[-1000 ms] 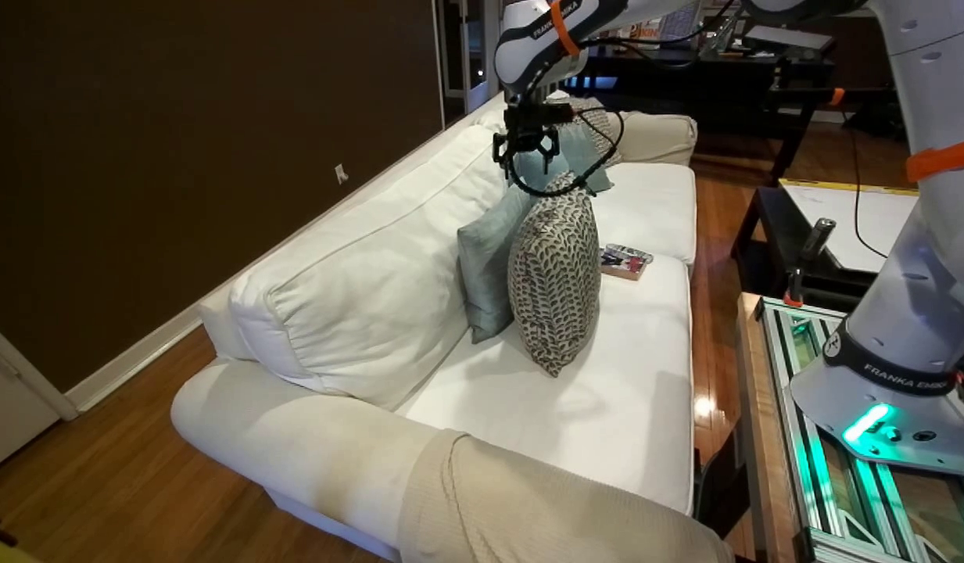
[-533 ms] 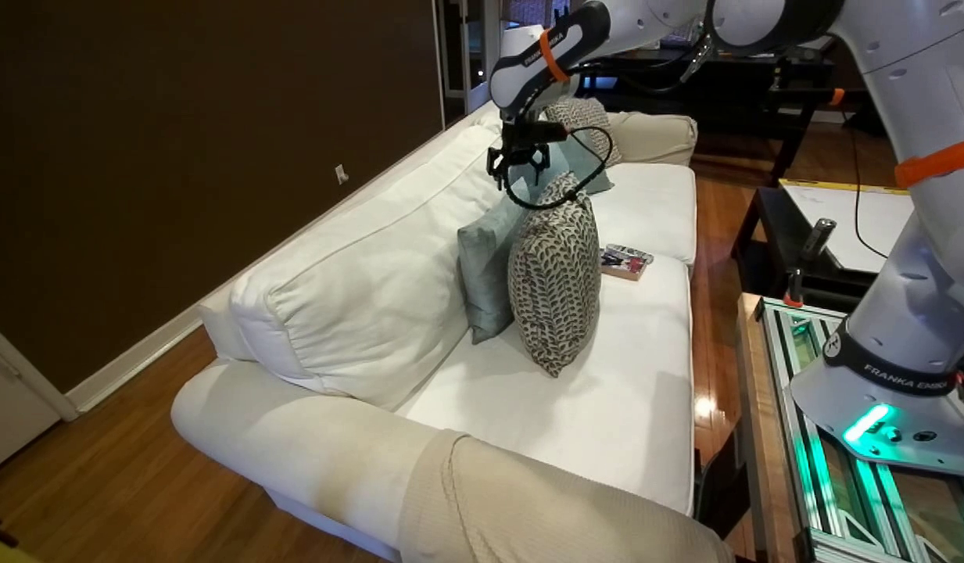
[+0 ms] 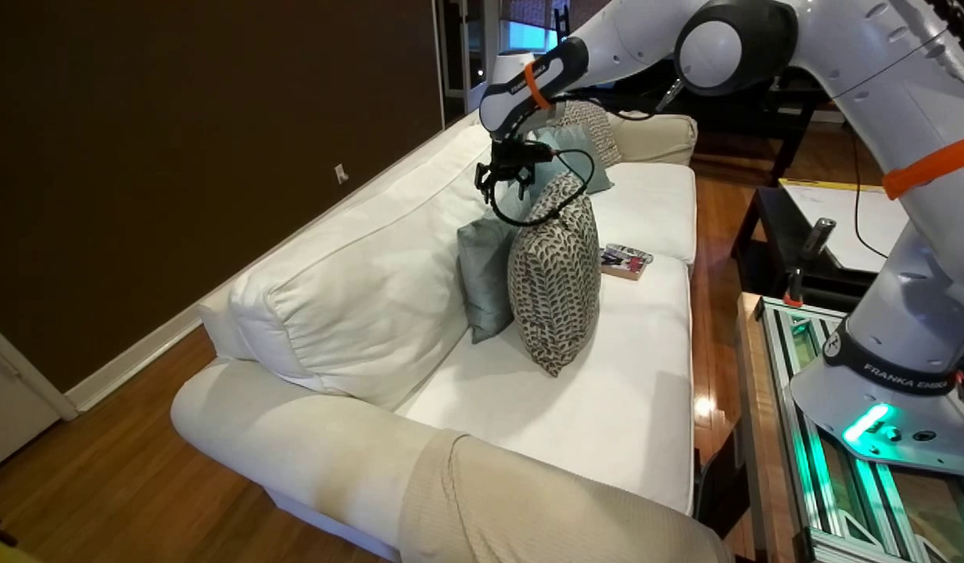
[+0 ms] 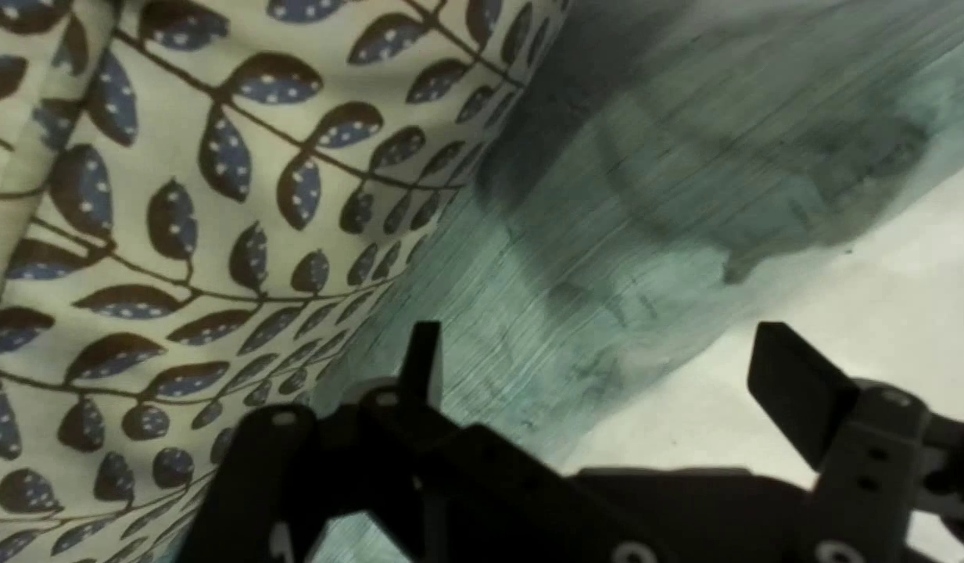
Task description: Move the grey pillow on the left forwards.
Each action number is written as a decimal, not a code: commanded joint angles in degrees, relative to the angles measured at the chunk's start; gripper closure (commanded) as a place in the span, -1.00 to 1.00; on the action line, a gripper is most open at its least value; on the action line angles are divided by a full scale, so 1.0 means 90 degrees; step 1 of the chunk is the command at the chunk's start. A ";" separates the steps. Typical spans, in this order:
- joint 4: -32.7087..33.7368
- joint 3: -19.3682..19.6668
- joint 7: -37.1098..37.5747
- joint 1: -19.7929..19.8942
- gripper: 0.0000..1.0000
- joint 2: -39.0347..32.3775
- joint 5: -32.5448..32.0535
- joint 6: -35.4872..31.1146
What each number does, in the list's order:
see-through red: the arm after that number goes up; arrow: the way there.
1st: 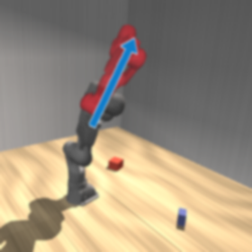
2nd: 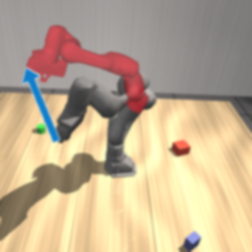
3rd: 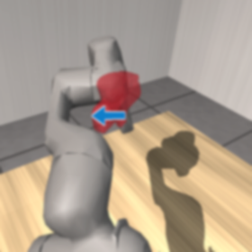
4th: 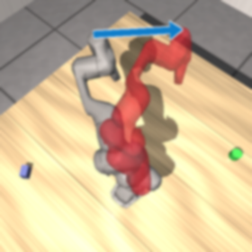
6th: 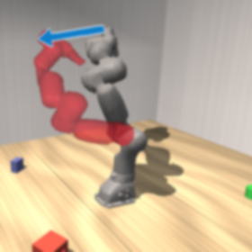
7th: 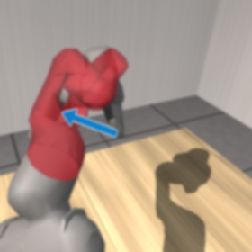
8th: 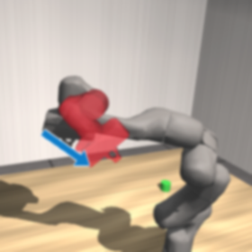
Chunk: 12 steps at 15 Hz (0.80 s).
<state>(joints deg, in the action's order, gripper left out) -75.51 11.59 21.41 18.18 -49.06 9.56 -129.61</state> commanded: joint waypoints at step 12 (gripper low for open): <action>0.2201 -0.0016 0.0605 0.0270 0.16 -0.1791 0.0172 0.0715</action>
<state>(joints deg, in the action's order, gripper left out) -61.25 11.58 25.24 19.65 -61.53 10.51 -125.90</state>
